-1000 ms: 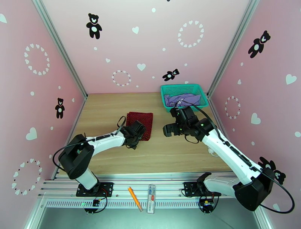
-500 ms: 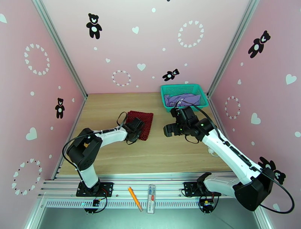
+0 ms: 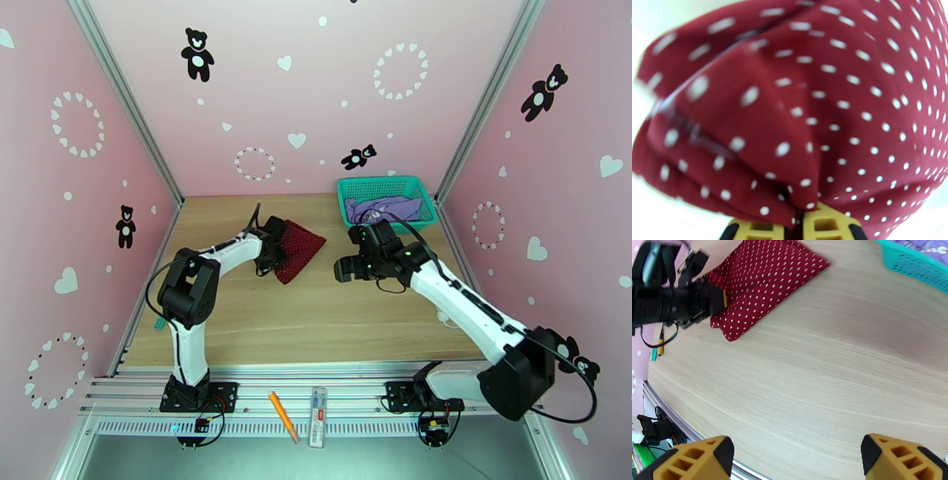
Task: Fold and stack the mixed laundry pile
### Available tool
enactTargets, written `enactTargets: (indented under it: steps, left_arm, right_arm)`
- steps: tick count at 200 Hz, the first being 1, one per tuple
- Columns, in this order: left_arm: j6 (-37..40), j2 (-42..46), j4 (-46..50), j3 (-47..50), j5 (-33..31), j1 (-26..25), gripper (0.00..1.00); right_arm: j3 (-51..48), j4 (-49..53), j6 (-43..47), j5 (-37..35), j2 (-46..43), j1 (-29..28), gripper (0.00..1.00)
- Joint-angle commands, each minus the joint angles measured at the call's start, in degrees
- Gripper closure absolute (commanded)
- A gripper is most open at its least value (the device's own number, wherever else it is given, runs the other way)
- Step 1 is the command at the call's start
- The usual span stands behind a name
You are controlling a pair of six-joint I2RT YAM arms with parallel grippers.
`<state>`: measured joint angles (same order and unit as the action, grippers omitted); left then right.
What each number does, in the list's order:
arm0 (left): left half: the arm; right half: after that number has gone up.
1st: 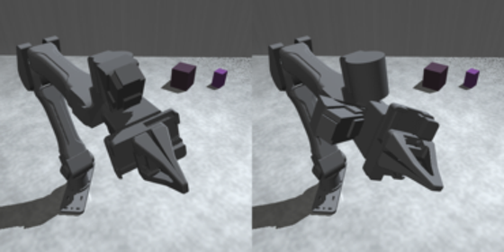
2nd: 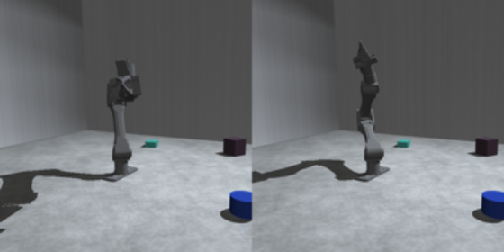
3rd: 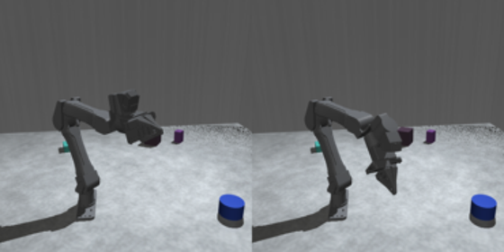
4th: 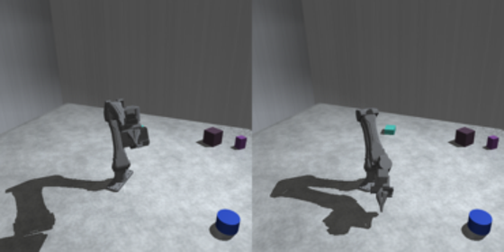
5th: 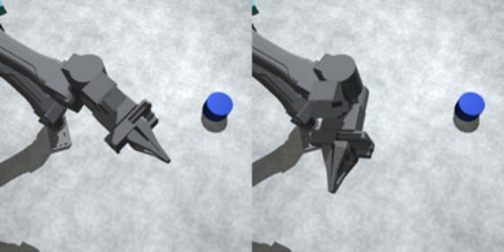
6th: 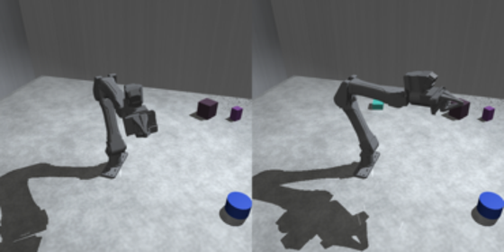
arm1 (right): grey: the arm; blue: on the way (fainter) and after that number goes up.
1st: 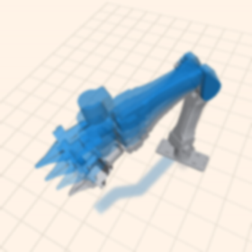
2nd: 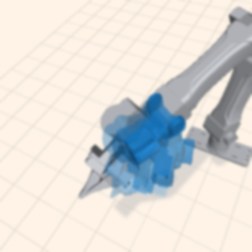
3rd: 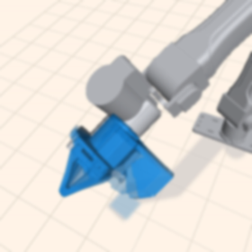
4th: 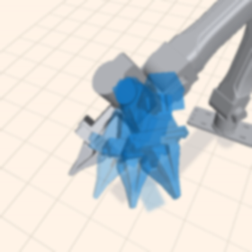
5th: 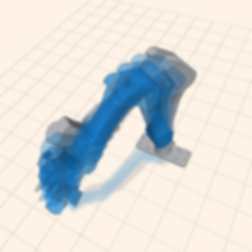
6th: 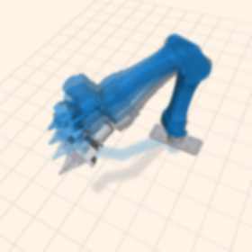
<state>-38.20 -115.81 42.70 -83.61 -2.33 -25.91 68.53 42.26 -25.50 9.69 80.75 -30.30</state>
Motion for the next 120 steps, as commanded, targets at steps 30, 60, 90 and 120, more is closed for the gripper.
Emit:
enactTargets:
  steps: [30,60,90,120]
  left_arm:
    - [19.0,3.2,12.7,2.6,0.4,-3.5,1.00]
    - [18.4,9.7,11.9,9.8,-1.4,-5.4,1.00]
    - [17.5,13.4,9.3,13.6,-1.3,-5.4,1.00]
    - [17.1,12.7,7.9,13.1,-1.7,-5.4,1.00]
  right_arm:
    - [13.0,-2.6,12.0,2.0,16.9,0.2,0.08]
    - [22.3,-1.8,18.6,3.4,28.9,0.3,0.10]
    - [28.4,-0.5,20.5,6.8,38.1,0.2,0.11]
    - [30.4,0.1,19.1,13.4,42.8,-0.3,0.12]
